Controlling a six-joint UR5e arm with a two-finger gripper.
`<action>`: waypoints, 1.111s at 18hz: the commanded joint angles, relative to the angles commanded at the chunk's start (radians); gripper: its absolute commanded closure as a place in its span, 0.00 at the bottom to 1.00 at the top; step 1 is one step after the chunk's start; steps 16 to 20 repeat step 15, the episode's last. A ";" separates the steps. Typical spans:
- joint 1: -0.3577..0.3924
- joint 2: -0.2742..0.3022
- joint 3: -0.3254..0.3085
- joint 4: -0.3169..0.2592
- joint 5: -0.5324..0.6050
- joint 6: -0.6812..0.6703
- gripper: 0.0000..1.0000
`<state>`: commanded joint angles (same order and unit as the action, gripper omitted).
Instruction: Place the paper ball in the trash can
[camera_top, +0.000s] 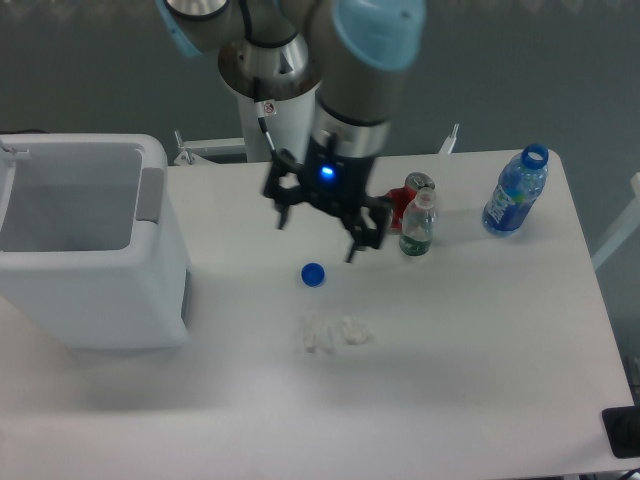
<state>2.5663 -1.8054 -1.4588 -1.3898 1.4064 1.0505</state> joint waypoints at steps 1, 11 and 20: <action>0.000 -0.020 -0.002 0.003 0.035 0.025 0.00; 0.048 -0.127 -0.003 0.103 0.105 0.192 0.00; 0.051 -0.147 -0.003 0.107 0.106 0.217 0.00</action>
